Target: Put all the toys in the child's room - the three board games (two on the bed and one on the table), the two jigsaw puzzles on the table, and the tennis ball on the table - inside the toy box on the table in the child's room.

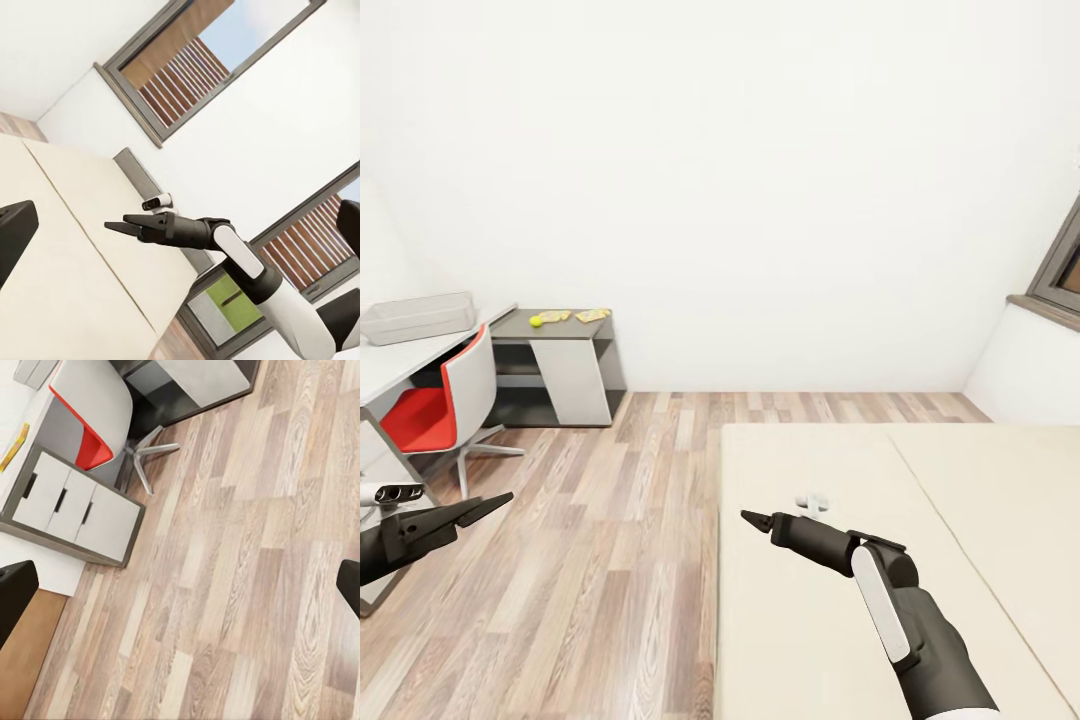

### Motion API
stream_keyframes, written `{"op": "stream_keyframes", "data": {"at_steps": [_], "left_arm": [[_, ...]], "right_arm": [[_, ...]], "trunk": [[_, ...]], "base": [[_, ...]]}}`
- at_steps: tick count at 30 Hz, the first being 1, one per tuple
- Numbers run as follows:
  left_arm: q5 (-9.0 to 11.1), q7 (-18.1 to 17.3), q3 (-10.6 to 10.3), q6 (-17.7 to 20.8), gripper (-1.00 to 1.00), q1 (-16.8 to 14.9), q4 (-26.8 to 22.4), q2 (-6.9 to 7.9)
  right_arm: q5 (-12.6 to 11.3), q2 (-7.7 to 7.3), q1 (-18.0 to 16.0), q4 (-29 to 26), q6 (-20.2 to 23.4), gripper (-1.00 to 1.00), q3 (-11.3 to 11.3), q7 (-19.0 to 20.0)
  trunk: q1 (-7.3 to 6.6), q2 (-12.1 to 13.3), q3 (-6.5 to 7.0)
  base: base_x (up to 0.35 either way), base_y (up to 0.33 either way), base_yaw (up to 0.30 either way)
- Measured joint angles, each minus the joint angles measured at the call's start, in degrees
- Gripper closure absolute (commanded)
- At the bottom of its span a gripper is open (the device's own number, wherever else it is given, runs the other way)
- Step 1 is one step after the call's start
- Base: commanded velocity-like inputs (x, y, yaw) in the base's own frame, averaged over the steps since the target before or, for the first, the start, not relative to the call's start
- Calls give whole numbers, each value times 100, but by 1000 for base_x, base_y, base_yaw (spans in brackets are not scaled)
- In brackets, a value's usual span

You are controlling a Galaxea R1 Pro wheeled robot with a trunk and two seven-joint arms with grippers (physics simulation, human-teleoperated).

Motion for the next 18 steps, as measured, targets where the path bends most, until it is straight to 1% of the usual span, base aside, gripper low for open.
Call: {"op": "stream_keyframes", "data": {"at_steps": [5, 18], "left_arm": [[0, 0, 0, 0, -100, 0, 2, 0], [0, 0, 0, 0, -100, 0, 4, 2]], "right_arm": [[2, 0, 0, 0, -1, -100, 0, 0], [-1, 0, 0, 0, -1, -100, 0, 0]], "trunk": [[0, 0, 0], [0, 0, 0]], "base": [[0, 196, 0], [0, 231, 0]]}}
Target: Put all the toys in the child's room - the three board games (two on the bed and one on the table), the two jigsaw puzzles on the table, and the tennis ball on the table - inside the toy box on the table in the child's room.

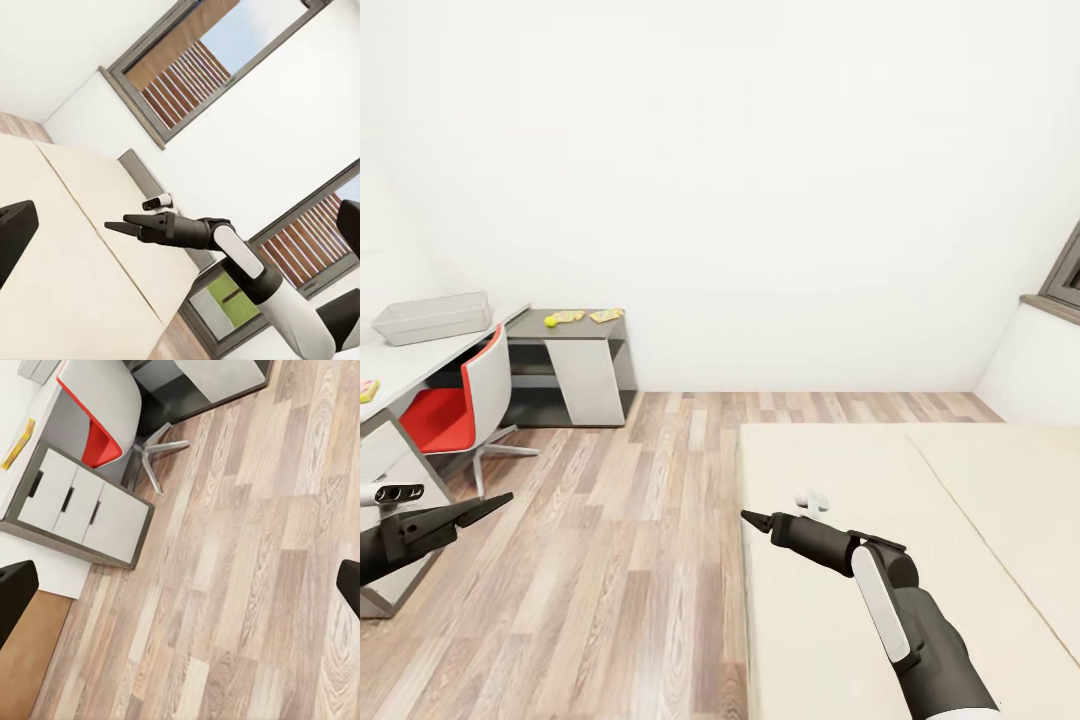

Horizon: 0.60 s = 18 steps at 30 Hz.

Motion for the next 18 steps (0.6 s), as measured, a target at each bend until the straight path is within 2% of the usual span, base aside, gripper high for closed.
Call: {"op": "stream_keyframes", "data": {"at_steps": [4, 14, 18], "left_arm": [[2, -2, 0, -3, -100, 0, 1, -1], [4, -9, 1, -7, -100, 1, 2, -1], [1, -9, 0, -7, -100, 0, 0, -1]], "right_arm": [[2, 0, 0, -1, 1, -100, 0, -1], [4, 1, 0, 0, 1, -100, 0, -1], [3, 0, 0, 0, 0, -100, 0, 0]], "trunk": [[0, 0, 0], [0, 0, 0], [0, 0, 0]], "base": [[0, 118, 0], [0, 33, 0], [0, 172, 0]]}}
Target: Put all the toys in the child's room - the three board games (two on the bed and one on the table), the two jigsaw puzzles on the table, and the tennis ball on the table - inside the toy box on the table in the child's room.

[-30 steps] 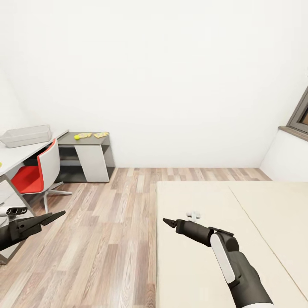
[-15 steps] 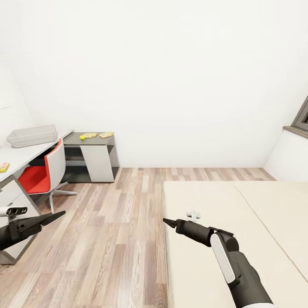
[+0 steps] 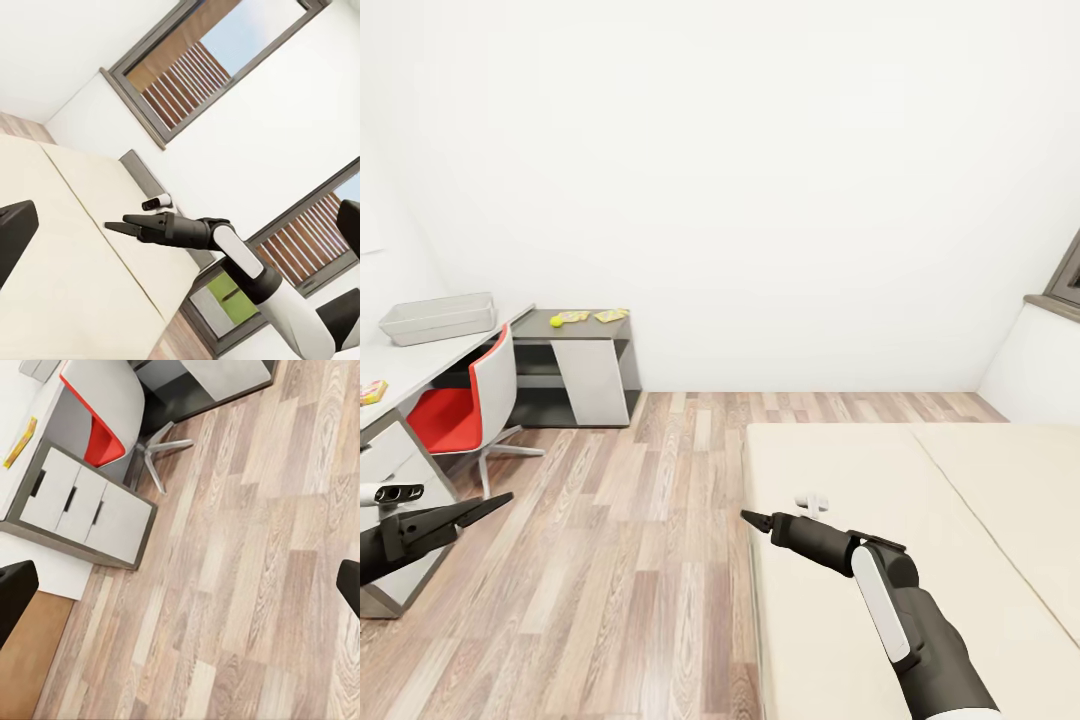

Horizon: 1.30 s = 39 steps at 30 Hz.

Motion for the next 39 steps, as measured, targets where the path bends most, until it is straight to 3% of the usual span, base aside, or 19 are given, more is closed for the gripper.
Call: {"op": "stream_keyframes", "data": {"at_steps": [39], "left_arm": [[-1, 2, 0, 8, -100, 0, -1, -1]], "right_arm": [[-4, 0, 0, 0, -1, -100, 0, 0]], "trunk": [[0, 0, 0]], "base": [[3, 259, 0]]}}
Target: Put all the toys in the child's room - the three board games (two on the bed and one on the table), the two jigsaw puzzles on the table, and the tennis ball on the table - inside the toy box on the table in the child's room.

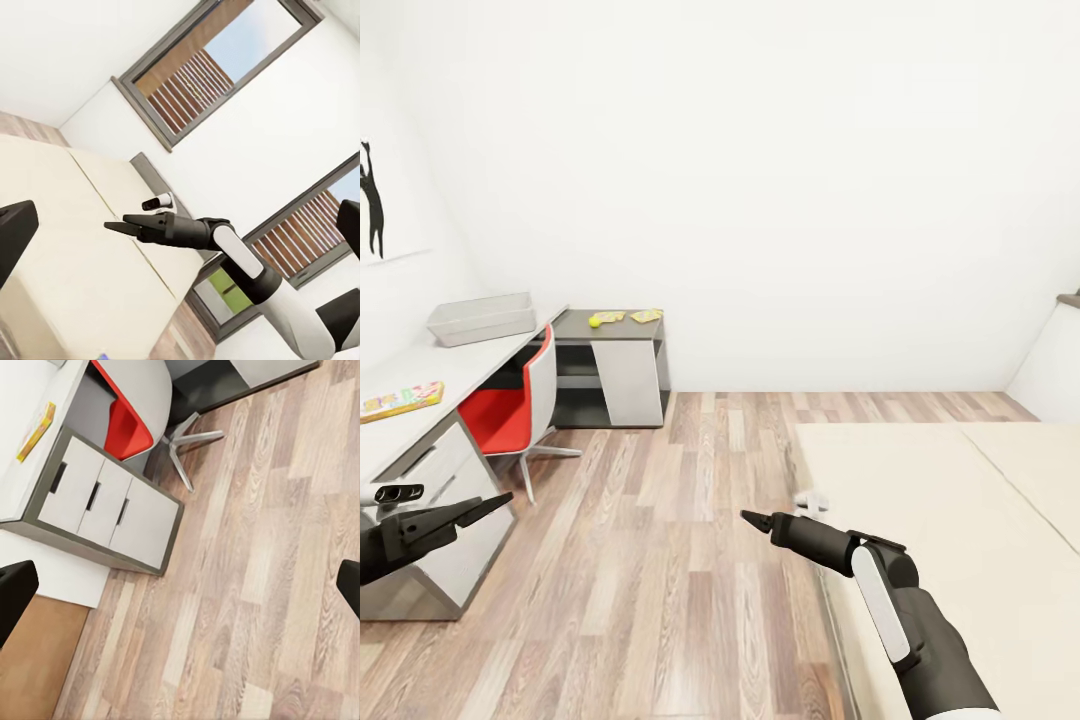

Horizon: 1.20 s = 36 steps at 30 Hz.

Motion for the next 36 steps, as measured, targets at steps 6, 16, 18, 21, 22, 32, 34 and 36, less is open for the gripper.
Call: {"op": "stream_keyframes", "data": {"at_steps": [6, 16, 18, 21, 22, 32, 34, 36], "left_arm": [[-1, 6, 0, 0, -100, -1, 0, 0], [-2, 6, -2, 0, -100, -2, 2, 2], [-2, 6, -2, 0, -100, -2, 2, 1], [-2, 6, -2, 0, -100, -2, 2, 1], [-2, 6, -2, 0, -100, -2, 2, 1], [0, 0, -2, -4, -100, -2, 2, 3], [-1, -1, -2, -5, -100, -2, 4, 2], [-1, -2, -2, -6, -100, -2, 3, 2]], "right_arm": [[-7, 0, 0, -1, 0, -100, 0, 0], [-22, -1, 1, -2, 1, -100, -10, 0], [-26, -1, 1, -2, 1, -100, -9, 0], [-29, -1, 1, -2, 1, -100, -10, 0], [-29, -3, 1, -2, 1, -100, -10, 0], [-42, -9, 1, -2, 1, -100, -10, 1], [-44, -9, 1, 1, 1, -100, -10, 1], [-46, -9, 1, 3, 1, -100, -10, 0]], "trunk": [[-1, 0, 1], [-2, -1, 28], [-2, -1, 35], [-2, -1, 45], [-2, -1, 48], [0, 0, 84], [0, 0, 91], [0, 0, 98]], "base": [[114, 283, -42], [192, 250, -218], [235, 220, -253], [231, 217, -256], [202, 215, -257], [56, 221, -258], [7, 236, -258], [4, 234, -258]]}}
